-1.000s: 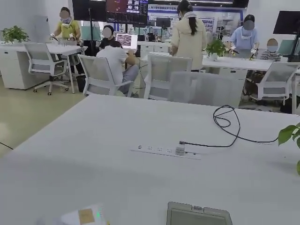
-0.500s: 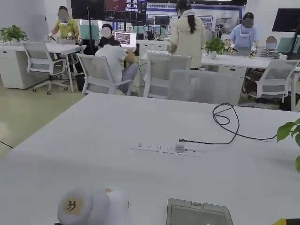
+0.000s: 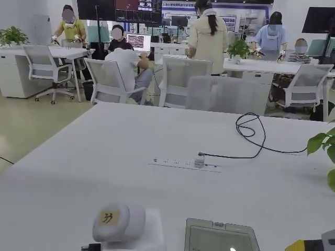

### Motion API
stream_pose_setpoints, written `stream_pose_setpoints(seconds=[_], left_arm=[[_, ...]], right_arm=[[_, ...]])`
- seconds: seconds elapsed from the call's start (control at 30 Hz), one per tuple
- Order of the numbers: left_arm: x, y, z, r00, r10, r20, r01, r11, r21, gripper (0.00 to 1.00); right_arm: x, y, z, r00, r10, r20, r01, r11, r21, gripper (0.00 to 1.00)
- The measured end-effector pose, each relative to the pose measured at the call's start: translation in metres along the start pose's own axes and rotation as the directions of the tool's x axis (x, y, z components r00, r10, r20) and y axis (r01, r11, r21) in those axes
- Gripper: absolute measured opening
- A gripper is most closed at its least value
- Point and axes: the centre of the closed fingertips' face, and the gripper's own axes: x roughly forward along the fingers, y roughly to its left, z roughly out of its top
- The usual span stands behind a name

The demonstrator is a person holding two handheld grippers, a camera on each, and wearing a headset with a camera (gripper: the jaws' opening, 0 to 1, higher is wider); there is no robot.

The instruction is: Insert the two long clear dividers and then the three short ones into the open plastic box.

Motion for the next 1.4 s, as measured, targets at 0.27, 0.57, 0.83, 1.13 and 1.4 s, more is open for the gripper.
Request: stream_pose_setpoints(seconds=[0.27, 0.57, 0.83, 1.13, 1.4], left_arm=[[0.01, -0.003, -0.011, 0.9996, -0.01, -0.028, 0.009, 0.999, -0.051, 0.22], [0.012, -0.005, -0.016, 0.9984, -0.017, -0.054, 0.013, 0.997, -0.078, 0.06], [0.014, -0.009, -0.019, 0.9976, -0.026, -0.064, 0.021, 0.996, -0.081, 0.0], [0.015, -0.008, -0.019, 0.9982, -0.004, -0.06, 0.0, 0.997, -0.079, 0.0], [0.015, -0.006, -0.016, 0.9989, 0.005, -0.046, -0.009, 0.995, -0.099, 0.0]], right_arm=[[0.001, 0.004, 0.011, 0.9999, 0.005, 0.011, -0.005, 1.0, -0.003, 0.33], [0.002, 0.006, 0.013, 0.9999, 0.01, -0.012, -0.01, 0.999, -0.036, 0.33], [0.003, 0.008, 0.01, 0.9994, 0.013, -0.033, -0.014, 0.998, -0.055, 0.33], [0.003, 0.008, 0.009, 0.999, 0.008, -0.043, -0.011, 0.998, -0.066, 0.33], [0.004, 0.006, 0.01, 0.999, 0.001, -0.044, -0.004, 0.997, -0.076, 0.33]])
